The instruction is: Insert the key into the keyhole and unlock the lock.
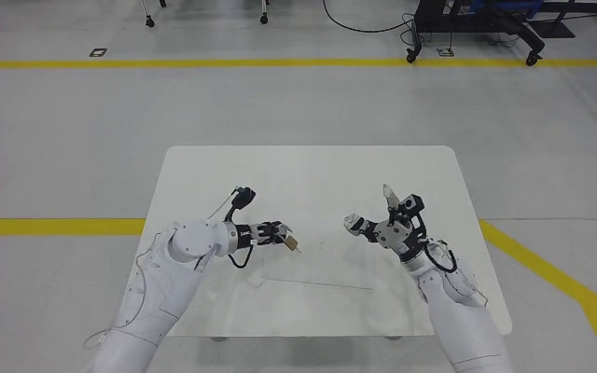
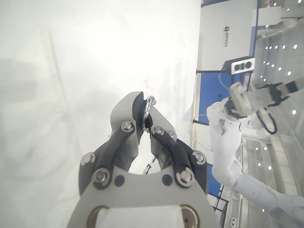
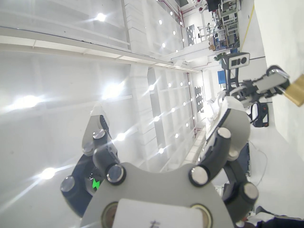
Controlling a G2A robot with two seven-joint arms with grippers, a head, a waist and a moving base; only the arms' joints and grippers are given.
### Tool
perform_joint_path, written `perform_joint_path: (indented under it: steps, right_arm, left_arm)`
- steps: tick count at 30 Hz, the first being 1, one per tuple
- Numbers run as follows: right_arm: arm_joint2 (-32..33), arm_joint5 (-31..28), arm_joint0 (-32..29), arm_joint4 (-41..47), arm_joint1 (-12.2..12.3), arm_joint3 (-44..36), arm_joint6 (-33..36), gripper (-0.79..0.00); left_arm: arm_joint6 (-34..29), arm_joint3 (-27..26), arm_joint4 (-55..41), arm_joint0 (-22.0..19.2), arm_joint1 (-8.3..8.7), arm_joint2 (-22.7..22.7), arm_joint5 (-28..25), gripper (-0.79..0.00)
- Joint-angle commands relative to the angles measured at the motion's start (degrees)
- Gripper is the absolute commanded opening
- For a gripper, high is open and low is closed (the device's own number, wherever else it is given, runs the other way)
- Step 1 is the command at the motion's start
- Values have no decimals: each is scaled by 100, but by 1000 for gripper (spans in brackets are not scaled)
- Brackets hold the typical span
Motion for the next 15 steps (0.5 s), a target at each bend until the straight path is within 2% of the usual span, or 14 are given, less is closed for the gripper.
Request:
perform_joint_path:
  steps: [1,2,3,6,7,11,15]
  right_arm:
    - [145,-340,-182,-275,22,-249,-169,0]
    - [209,-523,-275,-483,37,-344,-221,0]
    - [280,-713,-356,-738,52,-435,-335,0]
    - [428,-1002,-546,-1351,80,-648,-775,0]
    - [454,-1021,-587,-1488,86,-705,-889,0]
    - [499,-1052,-637,-1687,94,-772,-1062,0]
    - [499,-1052,-637,-1687,94,-772,-1062,0]
  left_arm:
    - [-103,37,-17,-62,-18,106,92,-785]
    - [-170,69,-12,-99,-22,140,143,-785]
    - [-263,108,-6,-145,-25,173,209,-696]
    - [-420,236,166,-278,-34,306,453,-52]
    - [-436,275,221,-308,-41,356,526,0]
    - [-304,374,197,-402,-60,387,713,0]
    - [-207,275,-70,-380,4,65,706,0]
